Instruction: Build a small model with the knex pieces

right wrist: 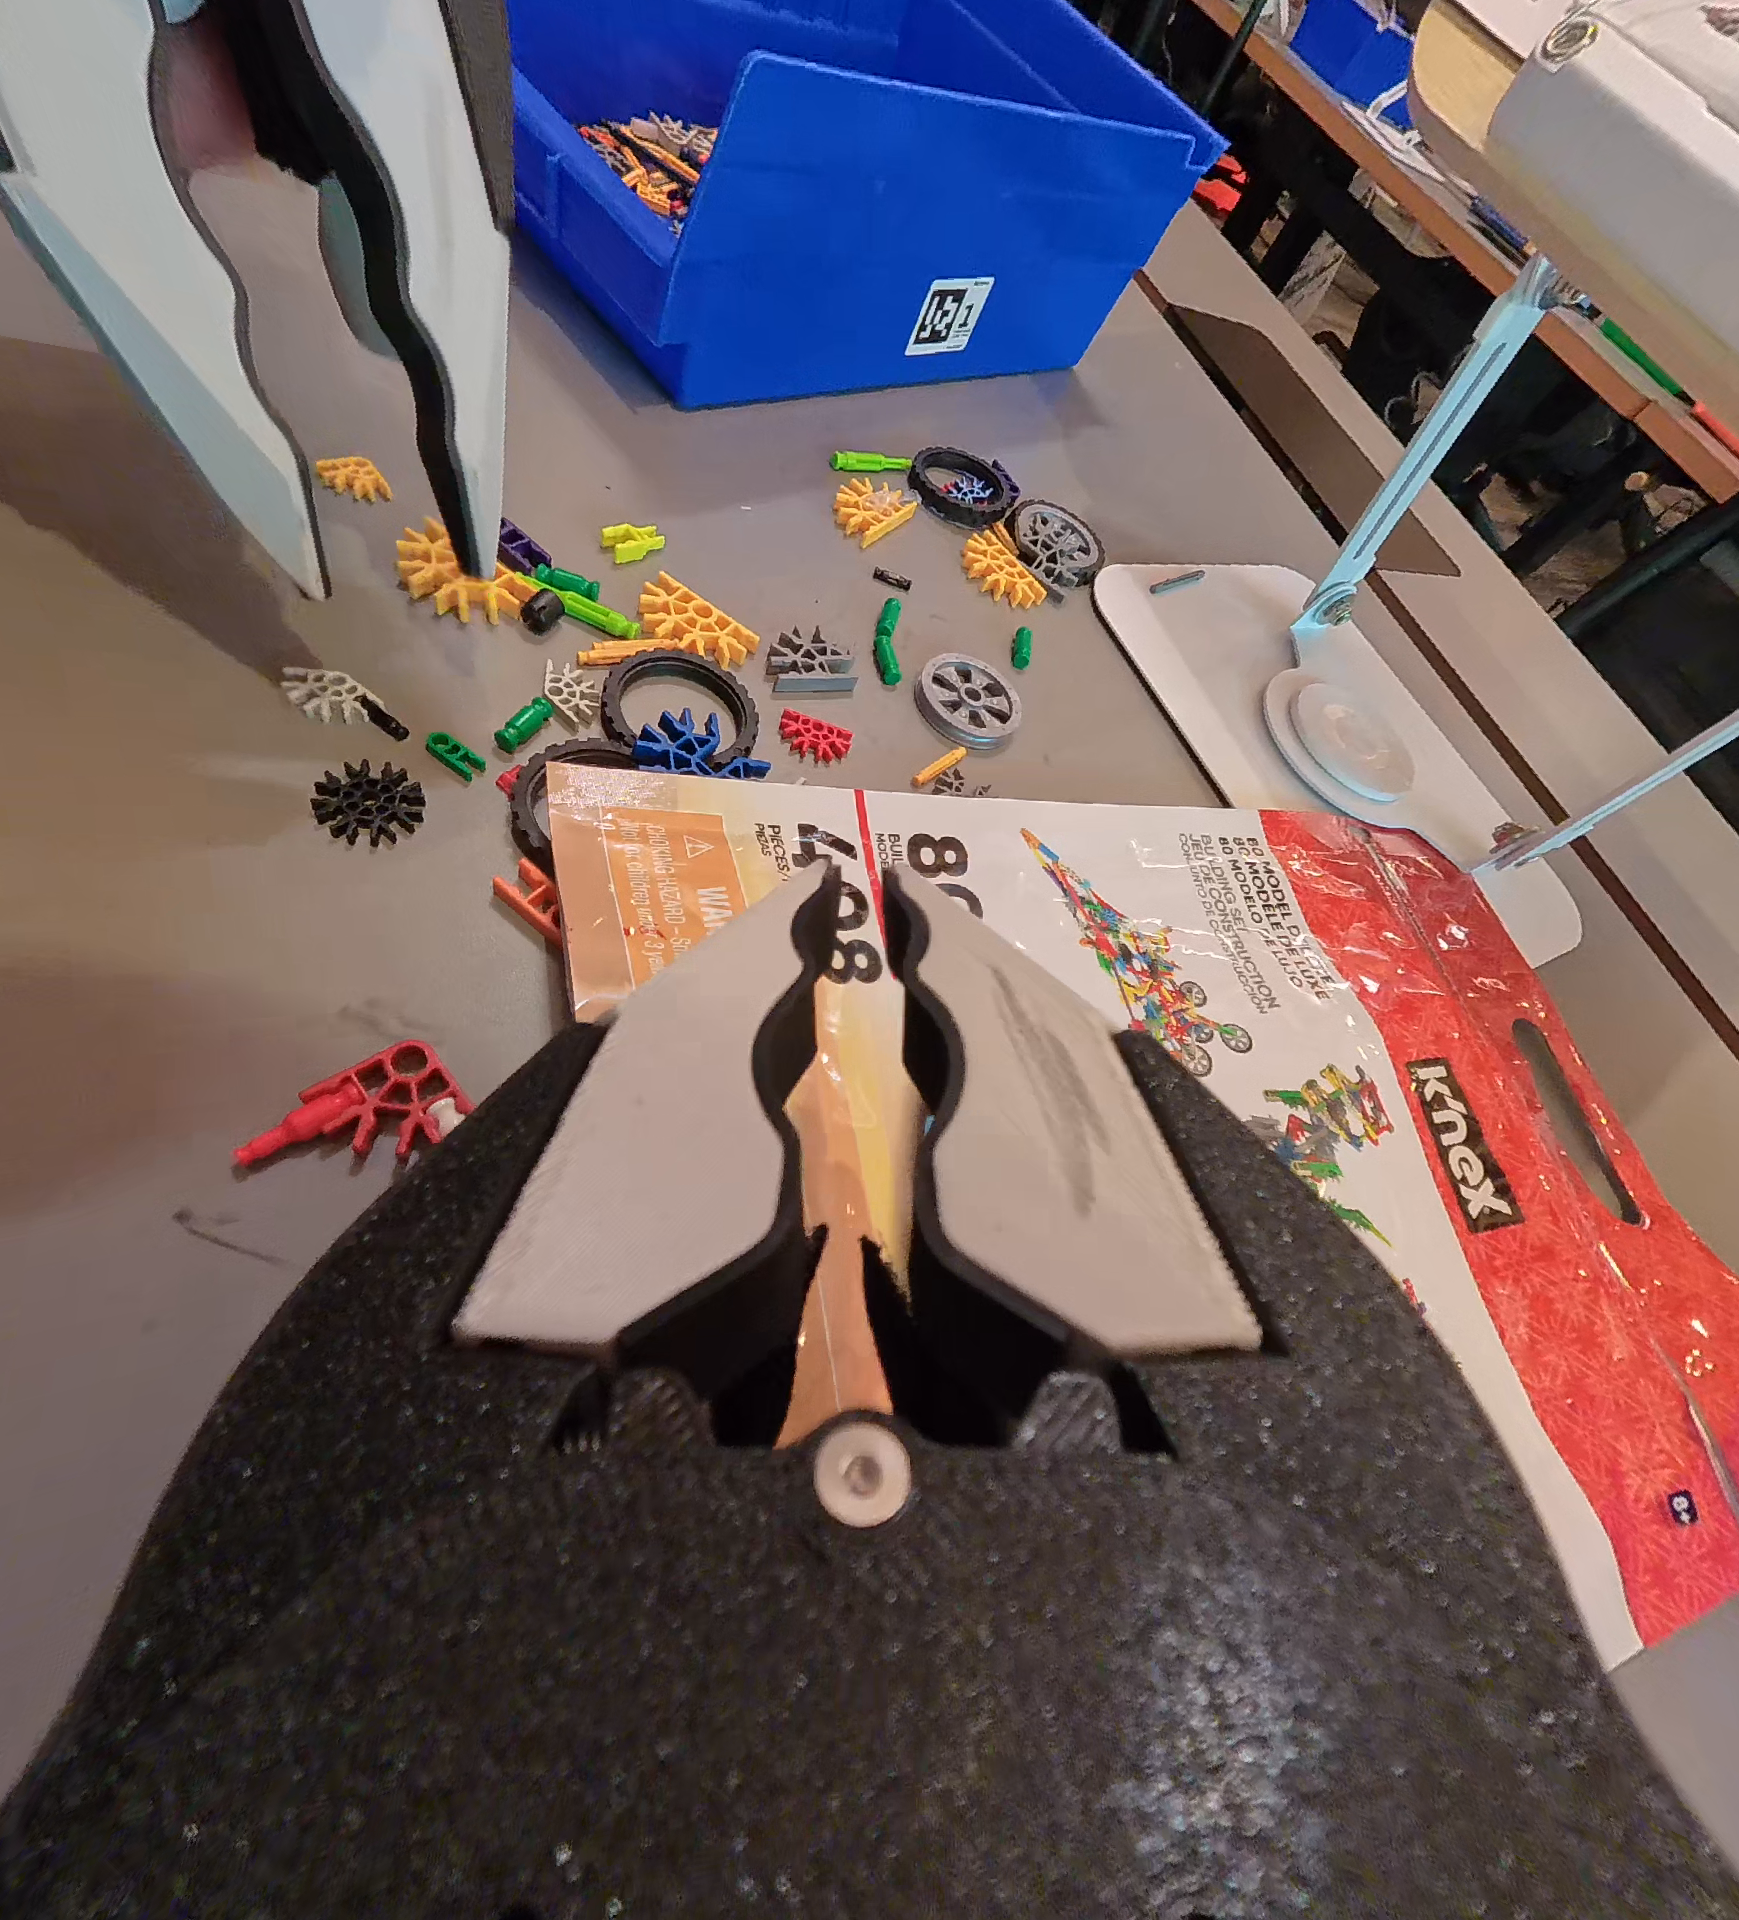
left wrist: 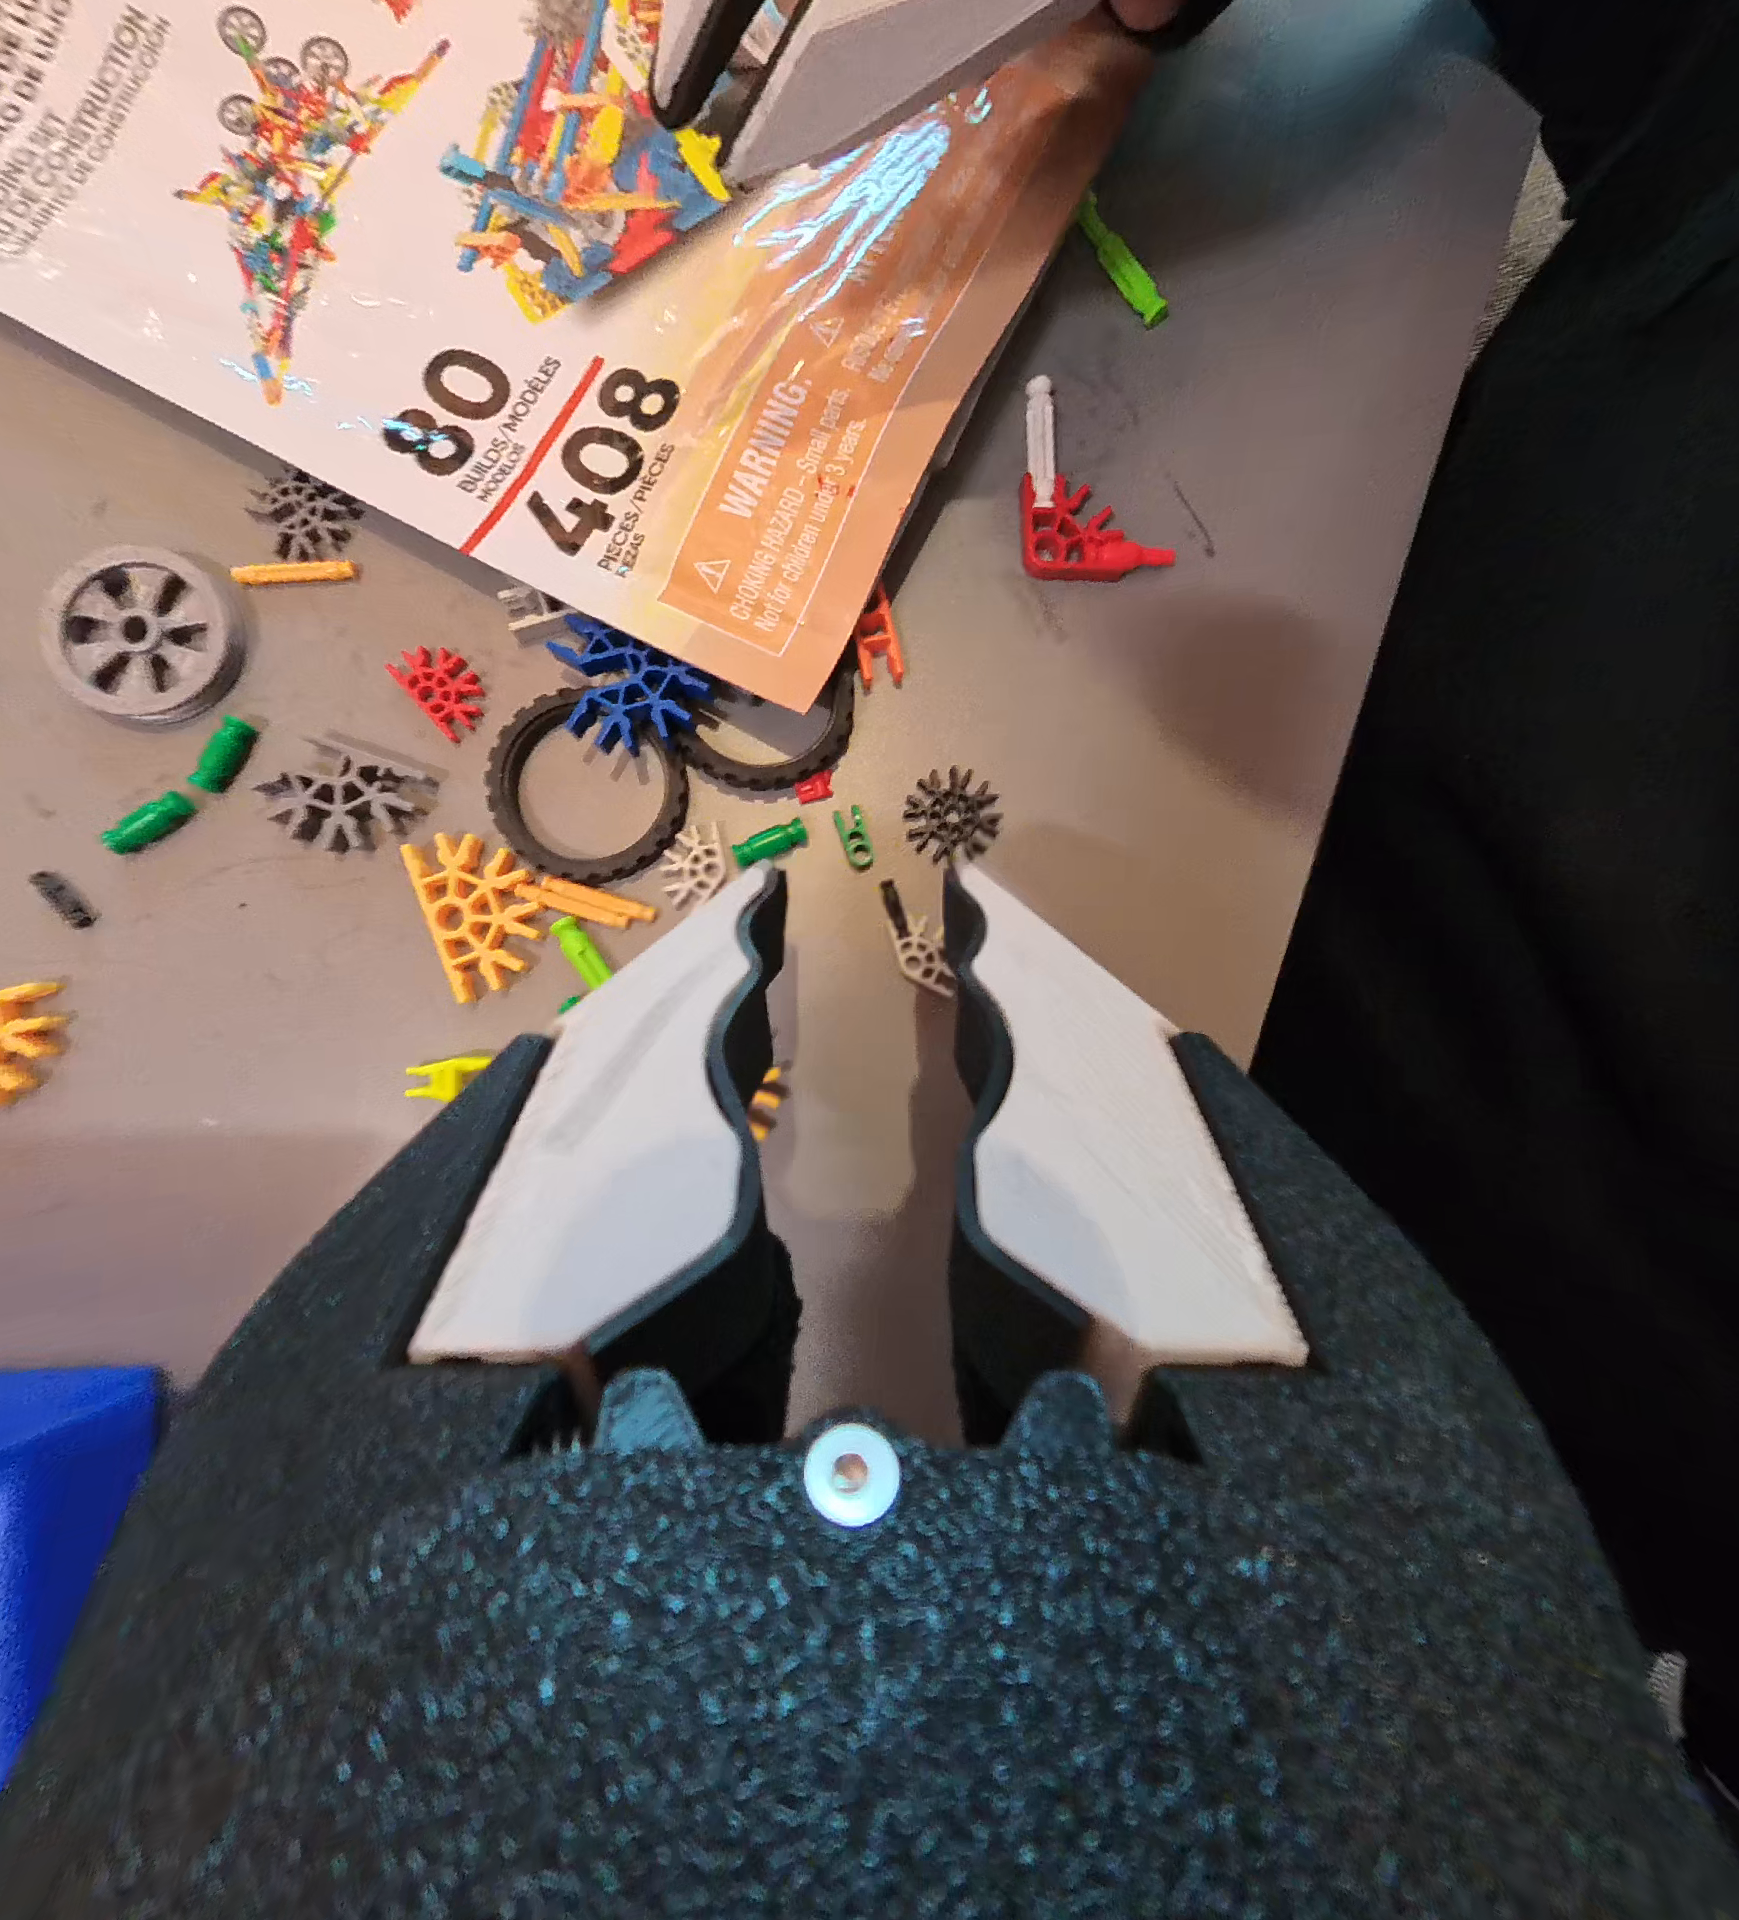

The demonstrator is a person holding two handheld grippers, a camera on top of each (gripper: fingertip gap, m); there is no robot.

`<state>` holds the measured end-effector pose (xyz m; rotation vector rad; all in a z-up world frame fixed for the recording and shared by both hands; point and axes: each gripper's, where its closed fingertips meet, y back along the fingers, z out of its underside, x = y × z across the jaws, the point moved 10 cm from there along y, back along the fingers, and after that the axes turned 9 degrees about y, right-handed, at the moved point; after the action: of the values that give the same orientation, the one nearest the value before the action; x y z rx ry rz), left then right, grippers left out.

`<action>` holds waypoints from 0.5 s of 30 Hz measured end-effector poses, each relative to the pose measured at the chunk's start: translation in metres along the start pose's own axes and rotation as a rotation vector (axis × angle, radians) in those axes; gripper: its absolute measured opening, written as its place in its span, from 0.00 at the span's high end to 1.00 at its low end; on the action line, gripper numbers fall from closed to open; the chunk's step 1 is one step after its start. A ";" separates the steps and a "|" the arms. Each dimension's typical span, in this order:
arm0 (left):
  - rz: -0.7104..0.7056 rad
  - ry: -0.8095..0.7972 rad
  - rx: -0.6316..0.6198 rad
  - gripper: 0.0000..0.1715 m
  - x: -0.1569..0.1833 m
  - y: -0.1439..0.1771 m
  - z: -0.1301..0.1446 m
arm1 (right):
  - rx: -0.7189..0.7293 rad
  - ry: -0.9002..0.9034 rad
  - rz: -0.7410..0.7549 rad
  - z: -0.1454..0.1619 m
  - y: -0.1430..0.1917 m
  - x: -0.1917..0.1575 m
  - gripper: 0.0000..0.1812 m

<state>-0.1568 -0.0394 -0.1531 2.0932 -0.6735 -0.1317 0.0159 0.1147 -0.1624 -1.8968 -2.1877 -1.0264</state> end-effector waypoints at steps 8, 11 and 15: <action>-0.208 -0.014 0.038 0.84 -0.013 0.063 0.005 | -0.010 -0.005 0.000 0.002 -0.002 0.001 0.96; -0.327 0.004 0.035 0.84 -0.028 0.093 0.014 | -0.006 -0.015 0.008 0.003 -0.002 0.003 0.96; -0.457 0.013 0.022 0.86 -0.052 0.129 0.022 | -0.005 -0.033 0.032 0.006 -0.002 0.007 0.97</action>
<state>-0.2614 -0.0864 -0.0719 2.2357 -0.1783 -0.3653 0.0143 0.1234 -0.1645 -1.9583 -2.1667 -1.0039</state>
